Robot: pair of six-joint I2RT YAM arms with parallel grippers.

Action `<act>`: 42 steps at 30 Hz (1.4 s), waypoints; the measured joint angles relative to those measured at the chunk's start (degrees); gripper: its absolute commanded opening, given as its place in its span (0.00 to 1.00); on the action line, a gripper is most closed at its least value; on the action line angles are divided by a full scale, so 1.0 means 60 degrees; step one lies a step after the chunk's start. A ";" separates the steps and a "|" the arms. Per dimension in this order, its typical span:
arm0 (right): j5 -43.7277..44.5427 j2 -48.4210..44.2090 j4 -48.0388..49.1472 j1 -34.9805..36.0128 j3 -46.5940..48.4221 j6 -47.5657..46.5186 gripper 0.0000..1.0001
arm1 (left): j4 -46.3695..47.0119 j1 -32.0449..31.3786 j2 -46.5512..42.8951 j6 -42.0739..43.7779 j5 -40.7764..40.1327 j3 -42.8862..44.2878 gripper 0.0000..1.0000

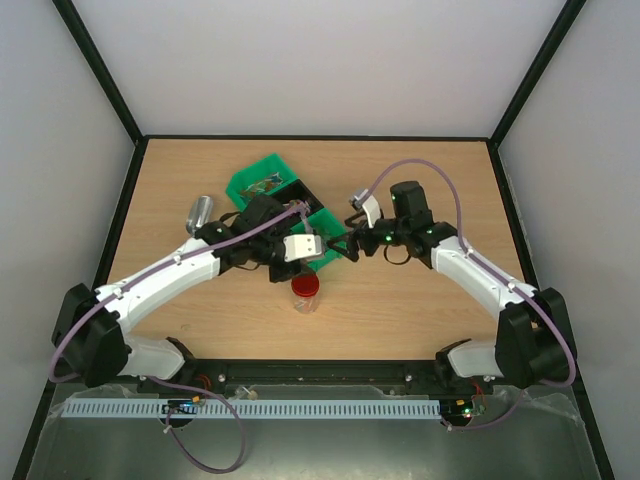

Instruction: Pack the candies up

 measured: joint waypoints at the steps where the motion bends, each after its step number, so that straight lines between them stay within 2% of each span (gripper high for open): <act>1: 0.0280 -0.0011 0.0178 -0.0007 0.0106 0.0117 0.99 | -0.0011 0.0000 -0.0066 0.0040 -0.0018 0.0007 0.39; 4: 0.0696 -0.0011 0.0597 -0.0084 0.0386 0.0382 0.99 | -0.0127 -0.0004 -0.0226 0.0117 -0.0018 -0.0069 0.37; 9: 0.0379 -0.0015 0.0984 -0.0160 0.0372 0.0678 0.99 | -0.0113 -0.0004 -0.0543 0.0284 -0.0124 -0.1111 0.33; 15: -0.0408 -0.0171 0.2656 -0.0135 -0.1734 0.1501 0.99 | 0.0379 -0.0029 -0.0612 0.0499 -0.0215 -0.1555 0.34; 18: -0.0576 -0.0171 0.3552 -0.0040 -0.2849 0.1854 0.99 | 0.0372 -0.0029 -0.0608 0.0492 -0.0299 -0.1504 0.40; 27: -0.0783 0.0044 0.5577 0.0699 -0.3854 0.1180 0.99 | -0.0379 0.0233 -0.0470 0.0149 -0.0317 -0.0353 0.66; 33: -0.0783 0.0266 0.6553 0.1231 -0.4539 0.0685 0.99 | -0.0474 0.0954 -0.0856 -0.0211 -0.0047 -0.0124 0.75; 42: -0.0208 0.0805 0.7603 0.2335 -0.4947 -0.0379 0.99 | -0.0419 0.1643 -0.1450 -0.0561 0.0302 -0.0233 0.79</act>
